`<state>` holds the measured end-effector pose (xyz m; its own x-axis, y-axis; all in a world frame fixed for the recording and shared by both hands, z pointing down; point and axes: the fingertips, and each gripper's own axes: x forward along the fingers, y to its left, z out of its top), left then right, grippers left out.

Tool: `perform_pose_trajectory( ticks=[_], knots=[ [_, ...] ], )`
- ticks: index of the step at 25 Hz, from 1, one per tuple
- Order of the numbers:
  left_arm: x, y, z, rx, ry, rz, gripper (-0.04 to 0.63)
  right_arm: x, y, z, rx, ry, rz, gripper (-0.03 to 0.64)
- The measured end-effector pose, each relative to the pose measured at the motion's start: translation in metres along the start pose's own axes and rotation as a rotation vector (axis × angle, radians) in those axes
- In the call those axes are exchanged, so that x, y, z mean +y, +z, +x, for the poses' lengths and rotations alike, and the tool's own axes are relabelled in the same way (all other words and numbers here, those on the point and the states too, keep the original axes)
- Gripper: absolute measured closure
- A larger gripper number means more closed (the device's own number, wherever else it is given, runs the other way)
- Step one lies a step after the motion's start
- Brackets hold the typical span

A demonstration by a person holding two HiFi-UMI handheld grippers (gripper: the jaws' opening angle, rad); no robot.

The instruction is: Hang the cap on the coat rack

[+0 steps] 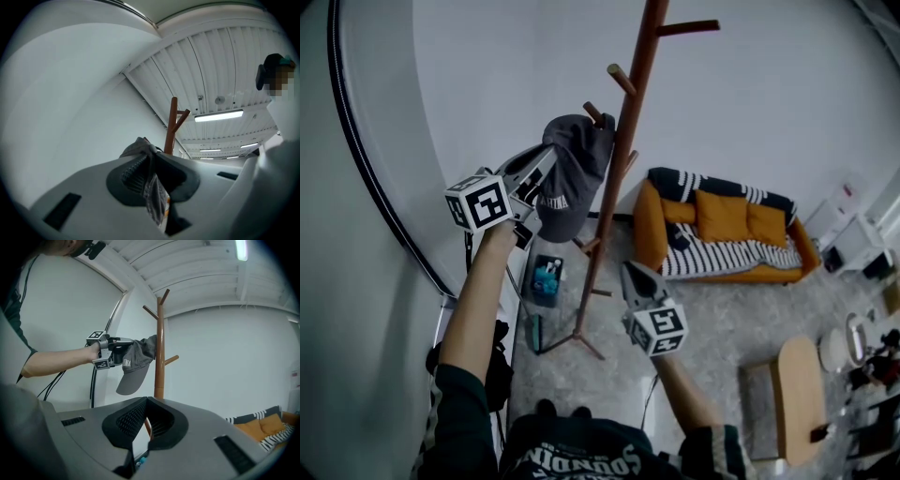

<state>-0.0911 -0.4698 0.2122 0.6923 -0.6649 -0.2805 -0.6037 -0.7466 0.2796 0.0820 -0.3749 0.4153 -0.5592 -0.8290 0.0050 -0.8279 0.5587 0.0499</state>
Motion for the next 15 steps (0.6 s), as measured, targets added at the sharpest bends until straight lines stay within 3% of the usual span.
perform_pose_trajectory(
  ticks=[5,10,15],
  knots=[
    [0.003,-0.013,-0.001,0.016,-0.012,0.018,0.543,-0.004,0.007,0.008,0.050,-0.013,-0.015,0.618],
    [-0.007,-0.036,-0.022,-0.002,0.000,0.049,0.543,0.007,-0.003,0.003,0.053,0.008,-0.015,0.618],
    [-0.004,-0.056,-0.033,0.039,0.018,0.084,0.543,0.018,-0.001,0.010,0.034,0.034,0.008,0.617]
  ],
)
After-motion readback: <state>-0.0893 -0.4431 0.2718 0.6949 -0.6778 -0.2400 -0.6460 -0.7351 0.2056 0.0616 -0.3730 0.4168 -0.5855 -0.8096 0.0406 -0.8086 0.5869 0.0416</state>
